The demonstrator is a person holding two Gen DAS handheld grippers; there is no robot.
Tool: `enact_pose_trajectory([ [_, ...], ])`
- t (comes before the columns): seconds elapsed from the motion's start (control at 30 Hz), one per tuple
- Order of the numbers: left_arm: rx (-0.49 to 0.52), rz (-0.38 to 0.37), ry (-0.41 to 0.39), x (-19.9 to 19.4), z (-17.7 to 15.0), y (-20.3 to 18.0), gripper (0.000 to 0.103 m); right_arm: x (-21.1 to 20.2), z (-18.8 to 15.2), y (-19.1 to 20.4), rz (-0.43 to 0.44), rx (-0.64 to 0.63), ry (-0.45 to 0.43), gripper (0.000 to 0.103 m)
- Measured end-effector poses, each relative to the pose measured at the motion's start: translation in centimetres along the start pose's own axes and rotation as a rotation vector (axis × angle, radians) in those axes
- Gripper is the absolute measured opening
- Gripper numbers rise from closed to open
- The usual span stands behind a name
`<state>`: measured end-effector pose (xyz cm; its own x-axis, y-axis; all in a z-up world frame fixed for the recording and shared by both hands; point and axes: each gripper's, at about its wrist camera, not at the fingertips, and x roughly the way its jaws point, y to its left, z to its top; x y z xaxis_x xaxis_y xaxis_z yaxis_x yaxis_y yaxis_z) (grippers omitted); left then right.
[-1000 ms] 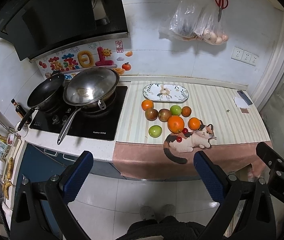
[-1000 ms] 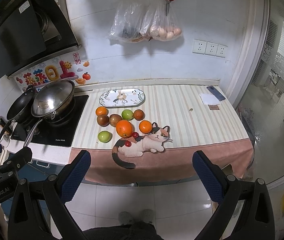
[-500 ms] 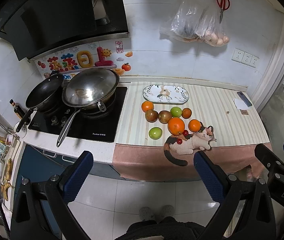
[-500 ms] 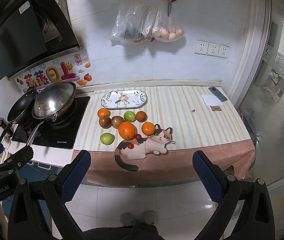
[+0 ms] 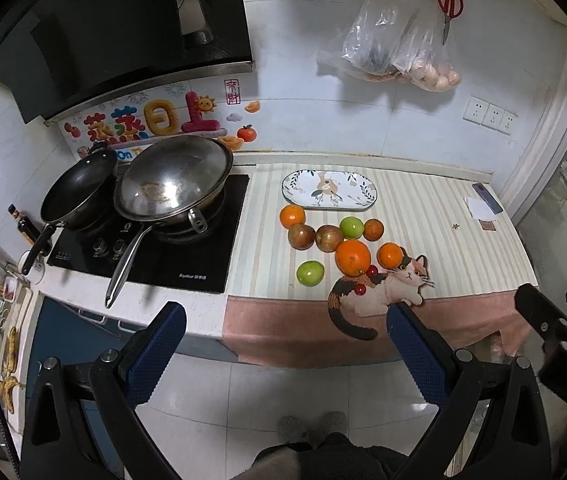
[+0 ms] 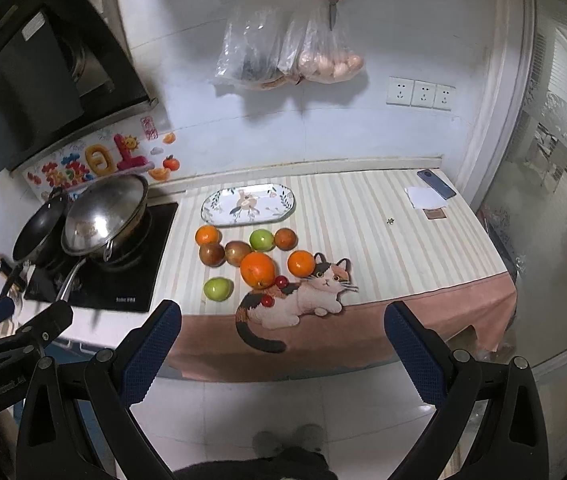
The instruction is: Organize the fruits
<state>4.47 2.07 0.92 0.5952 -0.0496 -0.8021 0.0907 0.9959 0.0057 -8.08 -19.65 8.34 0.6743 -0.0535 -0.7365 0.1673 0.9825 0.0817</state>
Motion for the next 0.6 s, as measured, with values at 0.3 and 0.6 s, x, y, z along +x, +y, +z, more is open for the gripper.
enact_pose_trajectory([
  [0.3, 0.004, 0.025, 0.035, 7.5, 2.6, 0.6, 0.103, 7.6, 1.6, -2.0, 0.046, 0.085, 0.042, 0.103],
  [0.6, -0.032, 0.104, 0.234, 20.3, 5.0, 1.2, 0.103, 24.4, 2.6, -3.1, 0.143, 0.088, 0.271, 0.103],
])
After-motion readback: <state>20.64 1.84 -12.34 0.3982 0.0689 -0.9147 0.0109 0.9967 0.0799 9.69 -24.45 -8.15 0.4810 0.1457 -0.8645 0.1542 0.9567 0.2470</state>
